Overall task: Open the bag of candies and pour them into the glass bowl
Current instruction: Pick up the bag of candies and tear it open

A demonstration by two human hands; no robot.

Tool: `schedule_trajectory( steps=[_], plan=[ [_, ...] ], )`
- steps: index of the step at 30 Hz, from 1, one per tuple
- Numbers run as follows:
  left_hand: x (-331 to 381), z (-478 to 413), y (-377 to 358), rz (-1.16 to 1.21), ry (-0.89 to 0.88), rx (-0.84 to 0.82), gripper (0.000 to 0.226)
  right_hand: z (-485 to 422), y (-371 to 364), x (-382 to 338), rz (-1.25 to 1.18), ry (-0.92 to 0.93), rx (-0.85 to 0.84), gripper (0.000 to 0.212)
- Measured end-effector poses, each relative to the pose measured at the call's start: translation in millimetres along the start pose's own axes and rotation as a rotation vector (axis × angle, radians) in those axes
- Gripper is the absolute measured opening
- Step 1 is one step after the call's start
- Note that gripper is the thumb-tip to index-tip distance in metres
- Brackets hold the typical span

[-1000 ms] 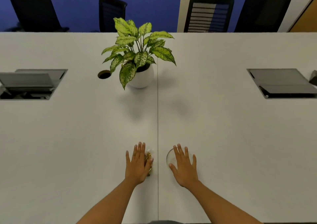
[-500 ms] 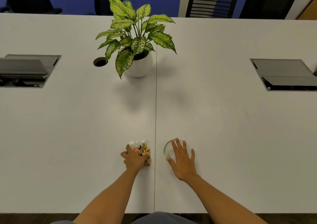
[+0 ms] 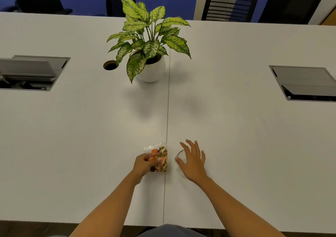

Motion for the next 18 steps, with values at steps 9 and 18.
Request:
schedule_trajectory(
  steps=[9, 18],
  plan=[
    [70.5, 41.6, -14.9, -0.326, -0.252, -0.201, 0.031, -28.6, 54.4, -62.2, -0.515, 0.015, -0.108, 0.024],
    [108.9, 81.8, 10.2, -0.217, -0.424, 0.260, 0.094, -27.2, 87.4, -81.9, -0.479, -0.037, 0.127, 0.010]
  ],
)
Point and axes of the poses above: each hand's wrist, its own z-axis away from the middle knuckle, its own y-axis out of the back of the hand, x = y × z, the point moved 8 cm from there along -z, towards the middle knuckle, and after that the axes turned 9 degrees about y, right-handed, at the moved point
